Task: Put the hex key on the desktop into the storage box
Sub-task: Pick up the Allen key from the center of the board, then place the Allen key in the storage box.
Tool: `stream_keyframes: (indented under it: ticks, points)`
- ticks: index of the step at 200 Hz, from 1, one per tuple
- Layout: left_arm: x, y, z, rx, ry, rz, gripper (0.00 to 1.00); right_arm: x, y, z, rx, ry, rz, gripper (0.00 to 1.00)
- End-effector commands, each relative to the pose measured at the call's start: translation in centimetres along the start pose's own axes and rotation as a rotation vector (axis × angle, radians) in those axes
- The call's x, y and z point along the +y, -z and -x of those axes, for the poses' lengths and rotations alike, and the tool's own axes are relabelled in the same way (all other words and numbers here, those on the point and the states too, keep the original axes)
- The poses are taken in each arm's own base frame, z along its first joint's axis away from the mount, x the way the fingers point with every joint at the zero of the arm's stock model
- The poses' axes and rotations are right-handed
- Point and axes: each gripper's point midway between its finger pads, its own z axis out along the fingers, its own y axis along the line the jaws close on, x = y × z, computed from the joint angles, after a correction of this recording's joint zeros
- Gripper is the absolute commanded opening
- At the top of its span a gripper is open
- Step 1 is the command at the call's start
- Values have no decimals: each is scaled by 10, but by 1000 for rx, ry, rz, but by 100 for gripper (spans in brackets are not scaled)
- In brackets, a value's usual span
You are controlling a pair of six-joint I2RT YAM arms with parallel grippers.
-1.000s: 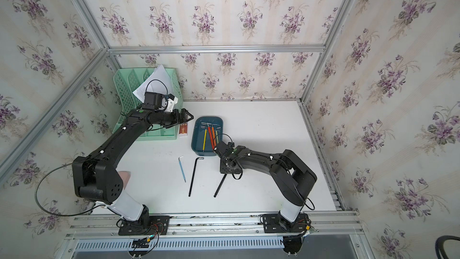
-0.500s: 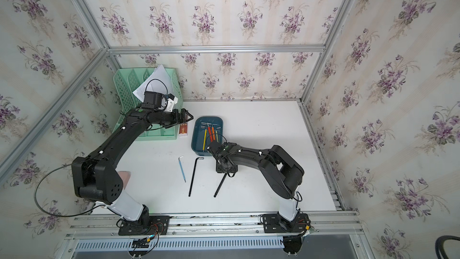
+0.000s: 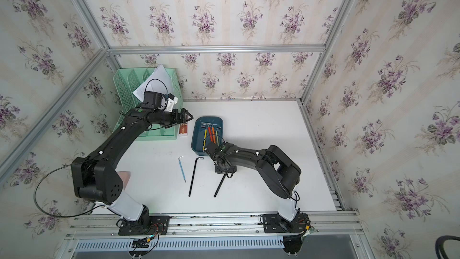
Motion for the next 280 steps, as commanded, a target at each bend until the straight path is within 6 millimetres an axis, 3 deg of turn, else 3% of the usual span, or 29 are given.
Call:
stream_keyframes:
  ticks: [1, 82, 157, 280]
  points:
    - [-2, 3, 4, -14, -21, 0, 99, -24, -36, -39, 136, 15, -93, 41]
    - [-1, 3, 2, -10, -18, 5, 99, -50, -41, -57, 103, -41, -97, 24]
    - [0, 4, 2, -15, -21, 12, 99, -61, -31, -57, 65, -76, -84, 4]
    - [2, 3, 1, -12, -23, 23, 99, -70, 40, -8, -158, -203, 93, 0]
